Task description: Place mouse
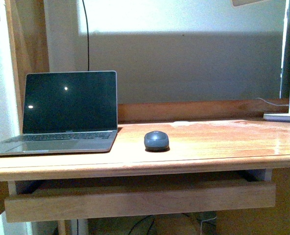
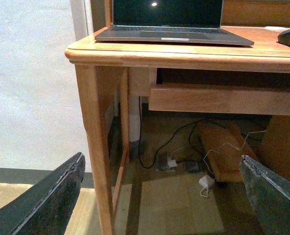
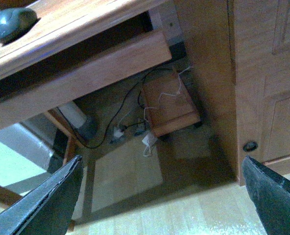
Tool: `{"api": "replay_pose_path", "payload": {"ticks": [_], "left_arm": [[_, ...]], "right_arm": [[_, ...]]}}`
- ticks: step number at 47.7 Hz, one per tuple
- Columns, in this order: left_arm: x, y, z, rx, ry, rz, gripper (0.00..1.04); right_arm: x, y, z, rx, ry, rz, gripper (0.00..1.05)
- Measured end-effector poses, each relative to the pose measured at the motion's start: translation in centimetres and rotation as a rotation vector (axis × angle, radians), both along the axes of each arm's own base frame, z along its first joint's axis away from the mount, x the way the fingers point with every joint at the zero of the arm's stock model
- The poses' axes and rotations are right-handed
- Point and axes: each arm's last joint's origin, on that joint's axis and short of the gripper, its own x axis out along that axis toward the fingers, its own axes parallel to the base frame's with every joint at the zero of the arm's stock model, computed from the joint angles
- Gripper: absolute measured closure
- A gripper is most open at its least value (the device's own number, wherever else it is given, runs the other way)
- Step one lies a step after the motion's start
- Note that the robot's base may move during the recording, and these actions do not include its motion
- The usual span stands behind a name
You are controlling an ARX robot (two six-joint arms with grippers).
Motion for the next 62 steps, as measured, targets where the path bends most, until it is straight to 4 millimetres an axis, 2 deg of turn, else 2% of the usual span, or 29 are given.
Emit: {"api": "replay_pose_path", "payload": {"ticks": [6, 10, 14, 21, 28, 36, 39, 42, 52, 55, 62], "left_arm": [[0.0, 0.0, 0.0, 0.000, 0.000, 0.000, 0.08], [0.0, 0.0, 0.0, 0.000, 0.000, 0.000, 0.08], [0.0, 0.0, 0.0, 0.000, 0.000, 0.002, 0.08], [0.0, 0.0, 0.0, 0.000, 0.000, -0.001, 0.08], [0.0, 0.0, 0.0, 0.000, 0.000, 0.000, 0.08], [0.0, 0.0, 0.0, 0.000, 0.000, 0.000, 0.08], [0.0, 0.0, 0.0, 0.000, 0.000, 0.000, 0.08], [0.0, 0.0, 0.0, 0.000, 0.000, 0.000, 0.08], [0.0, 0.0, 0.0, 0.000, 0.000, 0.000, 0.08], [0.0, 0.0, 0.0, 0.000, 0.000, 0.000, 0.08], [0.0, 0.0, 0.0, 0.000, 0.000, 0.000, 0.08]], "right_arm": [[-2.4, -0.2, -0.2, 0.018, -0.009, 0.008, 0.07], [-3.1, -0.3, -0.1, 0.011, -0.050, 0.007, 0.10], [-3.6, -0.9, -0.6, -0.128, -0.176, -0.081, 0.24], [-3.8, -2.0, -0.5, -0.287, -0.229, -0.081, 0.48], [-3.8, -2.8, -1.5, -0.337, -0.231, -0.079, 0.76], [-3.9, -3.4, -1.5, -0.353, -0.241, -0.084, 1.02], [-3.9, -3.9, -1.5, -0.353, -0.244, -0.053, 1.02], [-3.9, -4.5, -1.5, -0.357, -0.240, -0.092, 1.02], [-3.9, -4.6, -1.5, -0.357, -0.241, -0.091, 1.02], [-3.9, -4.6, -1.5, -0.359, -0.241, -0.091, 0.87], [-3.9, -4.6, -1.5, -0.359, -0.241, -0.092, 0.61]]}}
